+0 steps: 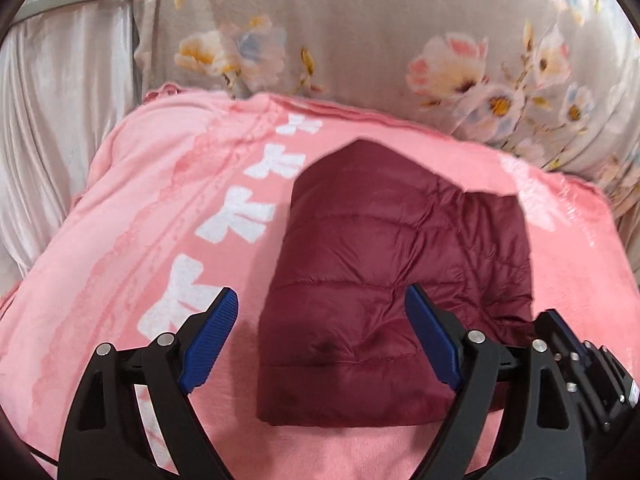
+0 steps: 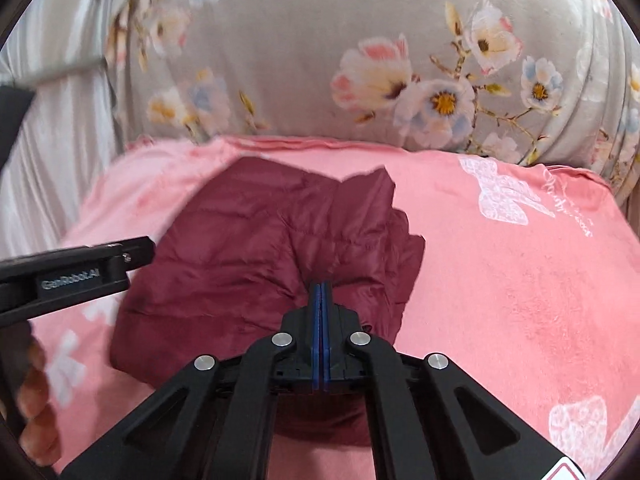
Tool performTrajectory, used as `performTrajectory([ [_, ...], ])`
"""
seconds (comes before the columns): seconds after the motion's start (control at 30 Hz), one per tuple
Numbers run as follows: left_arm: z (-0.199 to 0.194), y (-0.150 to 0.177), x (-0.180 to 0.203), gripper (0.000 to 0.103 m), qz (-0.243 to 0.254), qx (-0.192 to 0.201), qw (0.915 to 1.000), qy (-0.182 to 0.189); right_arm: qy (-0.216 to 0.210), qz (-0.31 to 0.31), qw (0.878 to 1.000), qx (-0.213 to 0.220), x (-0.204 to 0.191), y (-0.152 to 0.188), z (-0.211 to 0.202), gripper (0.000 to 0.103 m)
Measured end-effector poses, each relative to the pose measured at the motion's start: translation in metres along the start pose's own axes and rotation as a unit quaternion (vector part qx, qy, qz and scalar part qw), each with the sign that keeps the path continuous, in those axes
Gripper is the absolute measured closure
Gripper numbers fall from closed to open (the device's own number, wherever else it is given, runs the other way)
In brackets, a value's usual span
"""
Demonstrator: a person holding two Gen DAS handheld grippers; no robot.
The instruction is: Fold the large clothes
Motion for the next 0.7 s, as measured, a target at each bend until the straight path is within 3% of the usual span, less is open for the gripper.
performTrajectory([
  [0.27,0.038,0.024,0.017,0.023,0.016,-0.046,0.9988,-0.004,0.019,0.019,0.999,-0.037,0.023,0.029,0.028,0.103],
  [0.7,0.05,0.047,0.03,0.02,0.038,-0.016,0.9988,-0.025,0.005,0.044,0.996,-0.075,0.035,0.041,0.046,0.103],
])
Point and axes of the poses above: each gripper's, at about its wrist camera, not at the fingertips, and z roughly the way its jaws point, x to its right, y to its underside, the point moved 2 cm from there along z, roughly the way its jaws point, and after that the axes turned 10 degrees about -y, right-handed, at the moved point
